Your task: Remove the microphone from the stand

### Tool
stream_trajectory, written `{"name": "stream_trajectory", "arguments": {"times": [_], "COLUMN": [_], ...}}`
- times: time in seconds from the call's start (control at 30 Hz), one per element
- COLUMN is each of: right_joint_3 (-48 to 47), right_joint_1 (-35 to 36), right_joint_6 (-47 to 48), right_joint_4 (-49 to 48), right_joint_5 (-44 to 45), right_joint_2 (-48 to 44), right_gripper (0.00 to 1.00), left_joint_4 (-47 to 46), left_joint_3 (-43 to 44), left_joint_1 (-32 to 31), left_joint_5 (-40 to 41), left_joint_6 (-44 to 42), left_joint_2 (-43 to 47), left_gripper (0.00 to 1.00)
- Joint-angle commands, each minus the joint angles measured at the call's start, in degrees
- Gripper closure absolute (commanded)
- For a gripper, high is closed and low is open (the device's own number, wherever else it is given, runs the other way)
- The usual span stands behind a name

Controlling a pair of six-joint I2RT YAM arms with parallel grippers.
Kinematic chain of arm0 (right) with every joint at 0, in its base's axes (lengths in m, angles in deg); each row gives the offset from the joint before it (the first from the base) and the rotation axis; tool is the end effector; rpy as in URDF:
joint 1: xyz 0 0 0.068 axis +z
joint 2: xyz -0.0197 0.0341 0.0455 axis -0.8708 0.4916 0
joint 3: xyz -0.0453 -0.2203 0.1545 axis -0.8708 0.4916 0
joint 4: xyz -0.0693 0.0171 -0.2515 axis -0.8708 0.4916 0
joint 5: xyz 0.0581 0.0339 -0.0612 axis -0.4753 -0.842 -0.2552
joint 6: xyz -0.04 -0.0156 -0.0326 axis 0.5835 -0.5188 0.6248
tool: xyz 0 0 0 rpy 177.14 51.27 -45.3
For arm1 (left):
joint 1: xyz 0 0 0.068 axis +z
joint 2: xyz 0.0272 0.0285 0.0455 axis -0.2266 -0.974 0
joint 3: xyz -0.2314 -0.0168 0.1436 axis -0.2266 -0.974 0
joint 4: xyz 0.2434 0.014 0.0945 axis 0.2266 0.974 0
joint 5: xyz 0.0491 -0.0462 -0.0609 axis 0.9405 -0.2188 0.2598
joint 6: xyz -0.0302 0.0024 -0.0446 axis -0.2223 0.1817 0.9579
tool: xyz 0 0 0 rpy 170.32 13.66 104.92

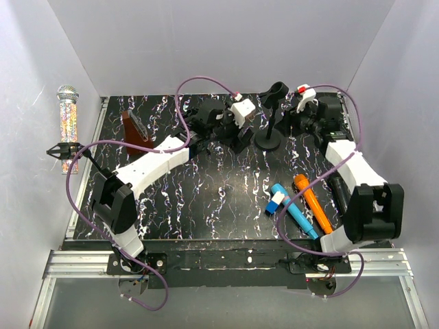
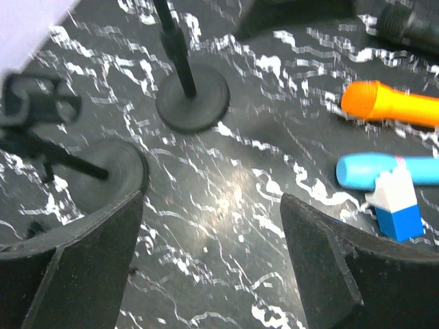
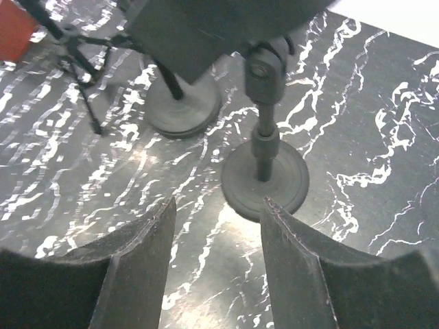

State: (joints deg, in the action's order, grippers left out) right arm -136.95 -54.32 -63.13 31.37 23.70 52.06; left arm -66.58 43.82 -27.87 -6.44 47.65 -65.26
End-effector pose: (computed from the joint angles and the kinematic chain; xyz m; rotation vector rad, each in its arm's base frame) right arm 0.3537 0.0542 0.2967 -0.4939 1.8712 0.4505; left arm 0.2996 -0.2713 0.3233 1.0797 1.8276 -0.5513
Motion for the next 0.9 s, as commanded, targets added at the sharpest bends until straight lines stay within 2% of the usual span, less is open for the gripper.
{"name": "stream_trajectory", "arguments": {"times": [0.0,0.07,0.2,0.33,0.53,0.7,0.87], "right_joint_3": [-3.0,-5.7,-11.0,-17.6,-25.0,-28.0,-27.1], "right_joint_1": [-1.4,-1.7,-2.5,-2.5,-2.1,-2.2,-2.0], "right_joint_6": [-7.1,-11.3,-20.0,-25.6,-25.9,-25.2,-24.2], "right_joint_4": [5.0,6.0,5.0,4.0,4.5,4.4,5.8], "right_joint_5": [-7.8,-8.0,-6.6,-6.0,-0.3,2.7,2.0], "right_joint_2": [-7.0,-7.8,-7.5,-4.6,1.0,5.2,8.7], "right_gripper": [0.40,0.37,0.36,0.22,0.18,0.18,0.25], "left_joint_4": [-8.5,-13.1,-25.1,-26.1,-29.6,-27.7,-24.9], "left_joint_3": [5.0,5.4,4.4,8.6,14.5,21.2,22.3], "left_joint_1": [0.6,0.6,0.6,0.6,-0.6,-1.3,-1.5], "left_joint_5": [-1.3,0.0,2.0,1.9,3.1,3.3,1.6], "left_joint_6": [0.4,1.0,-0.4,-1.9,-3.7,-4.8,-4.9], "left_joint_2": [-0.6,-1.6,-3.9,-8.1,-14.9,-20.0,-21.4], "left_gripper": [0.19,0.19,0.19,0.20,0.22,0.25,0.29]}}
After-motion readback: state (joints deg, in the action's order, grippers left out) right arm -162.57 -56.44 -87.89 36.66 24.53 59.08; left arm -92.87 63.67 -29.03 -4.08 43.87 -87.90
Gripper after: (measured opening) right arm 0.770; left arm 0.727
